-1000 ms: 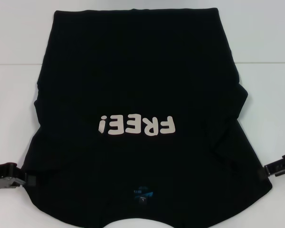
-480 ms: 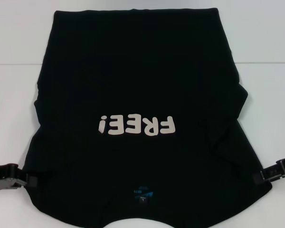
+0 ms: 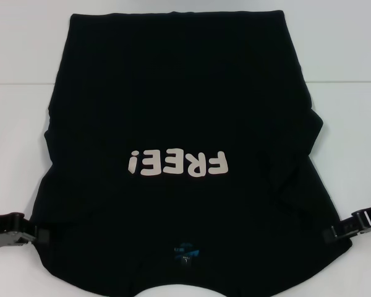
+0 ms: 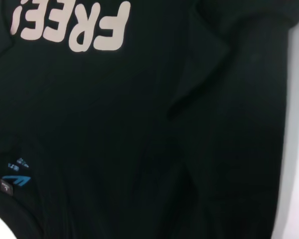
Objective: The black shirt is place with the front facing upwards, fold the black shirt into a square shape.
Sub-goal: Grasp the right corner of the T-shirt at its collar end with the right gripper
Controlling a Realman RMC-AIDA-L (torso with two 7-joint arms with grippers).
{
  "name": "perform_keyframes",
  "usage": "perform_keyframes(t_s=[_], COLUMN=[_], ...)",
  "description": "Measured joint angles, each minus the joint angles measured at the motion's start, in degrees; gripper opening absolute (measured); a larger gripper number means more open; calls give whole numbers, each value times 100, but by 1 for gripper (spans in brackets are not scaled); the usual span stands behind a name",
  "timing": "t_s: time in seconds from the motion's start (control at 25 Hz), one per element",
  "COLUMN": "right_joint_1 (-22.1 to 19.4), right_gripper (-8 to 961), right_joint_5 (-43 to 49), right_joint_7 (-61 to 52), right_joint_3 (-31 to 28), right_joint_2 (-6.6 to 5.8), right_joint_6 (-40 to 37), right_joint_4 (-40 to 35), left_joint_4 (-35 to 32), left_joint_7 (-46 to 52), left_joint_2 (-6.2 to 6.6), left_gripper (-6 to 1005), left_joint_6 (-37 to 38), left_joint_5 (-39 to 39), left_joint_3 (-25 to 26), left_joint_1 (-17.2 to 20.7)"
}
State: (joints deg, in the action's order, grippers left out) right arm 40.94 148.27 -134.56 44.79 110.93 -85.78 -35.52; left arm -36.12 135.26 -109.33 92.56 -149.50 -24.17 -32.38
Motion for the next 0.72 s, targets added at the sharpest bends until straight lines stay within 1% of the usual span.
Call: perform_keyframes(t_s=[0.48, 0.72], right_joint_1=[133, 245], right_gripper=[663, 657], right_joint_5=[-49, -59], right_joint_7=[79, 136], right_joint_3=[29, 28], right_joint_2=[128, 218], right_joint_6=[-64, -133], right_joint_4=[50, 81], left_joint_4=[0, 0], left_joint_7=[0, 1], left_joint_2=[0, 0], left_gripper=[21, 20], left_joint_6=[-1, 25], left_joint_5=[0, 0], left_joint_3=[0, 0], left_joint_1=[-17, -47])
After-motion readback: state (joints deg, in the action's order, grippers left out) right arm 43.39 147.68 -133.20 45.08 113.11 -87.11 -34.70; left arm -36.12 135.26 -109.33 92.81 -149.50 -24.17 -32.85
